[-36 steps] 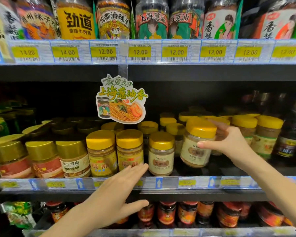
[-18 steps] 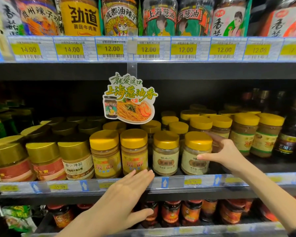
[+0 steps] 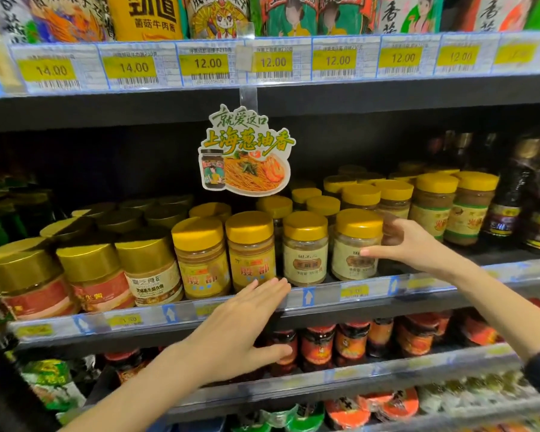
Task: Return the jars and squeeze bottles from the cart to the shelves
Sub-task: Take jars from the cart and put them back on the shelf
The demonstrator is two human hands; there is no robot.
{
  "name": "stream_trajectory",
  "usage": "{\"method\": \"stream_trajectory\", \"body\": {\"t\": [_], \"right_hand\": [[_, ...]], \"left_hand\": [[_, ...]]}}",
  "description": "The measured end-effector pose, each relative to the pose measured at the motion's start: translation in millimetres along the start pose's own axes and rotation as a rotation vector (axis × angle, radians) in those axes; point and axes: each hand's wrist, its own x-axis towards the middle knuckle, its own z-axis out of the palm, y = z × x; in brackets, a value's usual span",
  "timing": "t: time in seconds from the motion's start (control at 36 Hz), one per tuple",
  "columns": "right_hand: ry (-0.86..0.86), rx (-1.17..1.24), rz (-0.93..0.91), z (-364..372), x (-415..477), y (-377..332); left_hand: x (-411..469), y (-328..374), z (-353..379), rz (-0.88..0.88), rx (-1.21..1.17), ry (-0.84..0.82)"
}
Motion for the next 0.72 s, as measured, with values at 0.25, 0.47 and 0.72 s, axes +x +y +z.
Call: {"method": "stream_trajectory", "body": {"t": [0.25, 0.47, 0.72], "right_hand": [[0.014, -0.379, 0.008, 1, -71, -11], [-0.265, -0.754, -0.045, 24, -140, -8], [-0.538, -0.899, -0.143, 88, -151, -29]], "left_hand": [[-25, 11, -12, -0.124, -0.147, -0.027], [-71, 39, -6, -0.262, -0.100, -0.137], [-161, 38, -8, -0.440, -0.049, -0.240]]}}
